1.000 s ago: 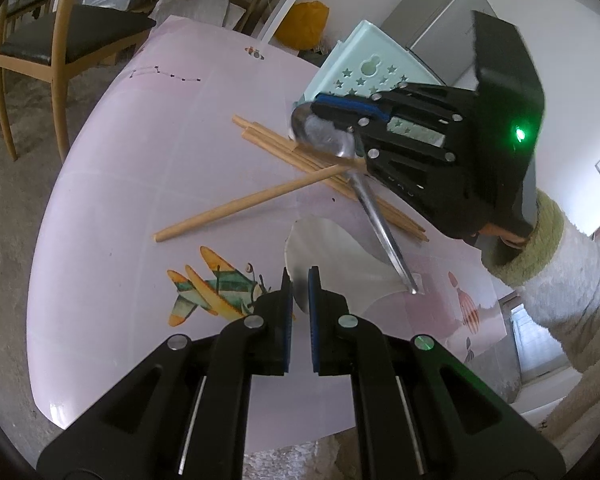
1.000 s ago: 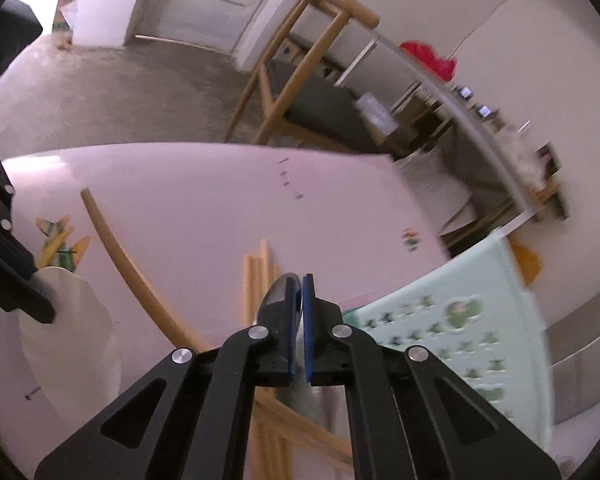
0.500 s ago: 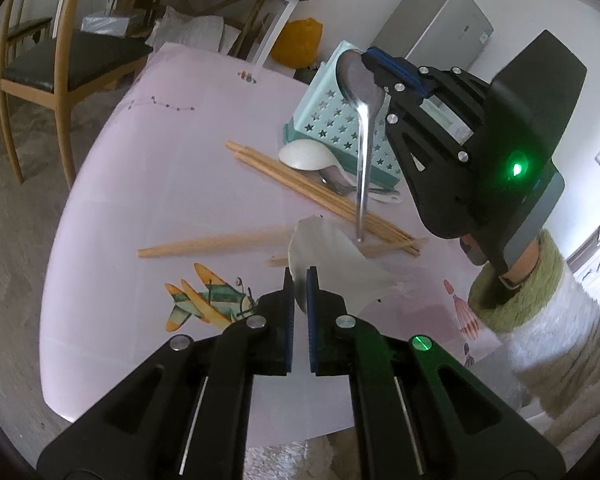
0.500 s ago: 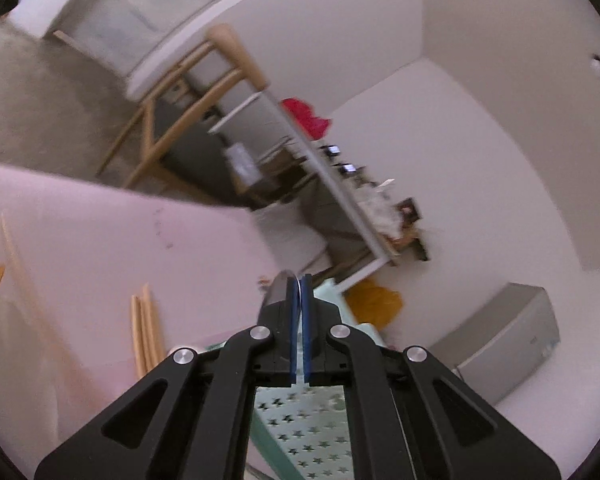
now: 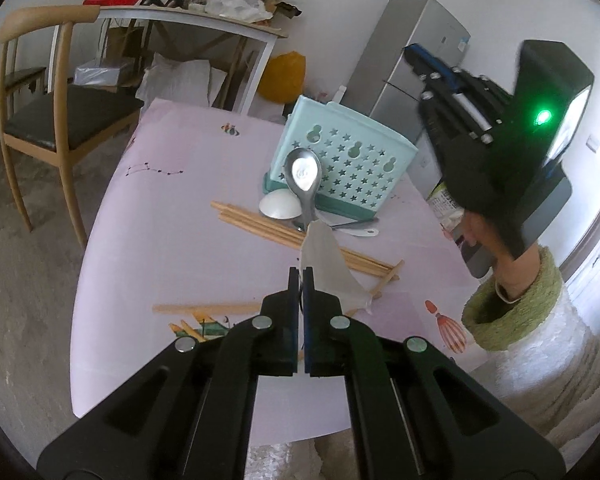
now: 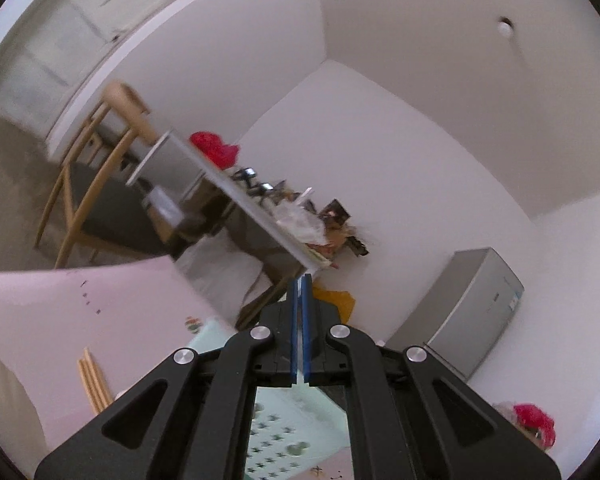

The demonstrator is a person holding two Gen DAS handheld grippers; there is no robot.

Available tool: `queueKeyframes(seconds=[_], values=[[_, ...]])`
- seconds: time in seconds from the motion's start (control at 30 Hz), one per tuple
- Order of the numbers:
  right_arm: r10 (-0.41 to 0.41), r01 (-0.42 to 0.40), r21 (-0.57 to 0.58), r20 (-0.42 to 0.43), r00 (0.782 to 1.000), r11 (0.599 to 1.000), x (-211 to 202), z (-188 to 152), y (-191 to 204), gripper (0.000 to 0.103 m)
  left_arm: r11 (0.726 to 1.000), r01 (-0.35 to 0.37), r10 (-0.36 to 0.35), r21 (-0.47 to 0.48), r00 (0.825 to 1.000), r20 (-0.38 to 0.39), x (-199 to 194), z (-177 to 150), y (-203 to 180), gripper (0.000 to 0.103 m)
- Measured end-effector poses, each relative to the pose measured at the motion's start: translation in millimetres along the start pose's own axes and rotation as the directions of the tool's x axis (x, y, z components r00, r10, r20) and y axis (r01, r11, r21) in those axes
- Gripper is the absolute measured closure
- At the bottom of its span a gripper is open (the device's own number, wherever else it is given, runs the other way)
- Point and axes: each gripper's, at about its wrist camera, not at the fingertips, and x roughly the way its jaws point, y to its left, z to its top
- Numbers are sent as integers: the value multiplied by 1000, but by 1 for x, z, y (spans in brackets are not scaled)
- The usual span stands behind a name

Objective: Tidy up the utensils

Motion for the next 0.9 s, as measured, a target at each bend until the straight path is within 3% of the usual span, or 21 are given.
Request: queueKeyframes(seconds=[0.2,0.37,0.53,0.77,0.9], values=[[-62,63,73,-12,998,995,-9,-2,-32,101,1000,-3,3,2,1000,18,-3,7,-1,103],[-118,120,147,-23,993,982,-16,-1,-63,101,1000,6,-7,9,997,79,-16,27,-1,103],[-128,136,295,-49,991,946,-26,-7,-106,101,999,27,-30,25,990,137,-28,54,-3,103],[-21,77,497,-116,993,864,-23,-38,-143,101,999,16,-24,47,984,179,-33,77,-4,103],[44,66,510,-201,979,858,-5,-63,-130,101,1000,0,-5,27,988,157,-26,75,3,103]])
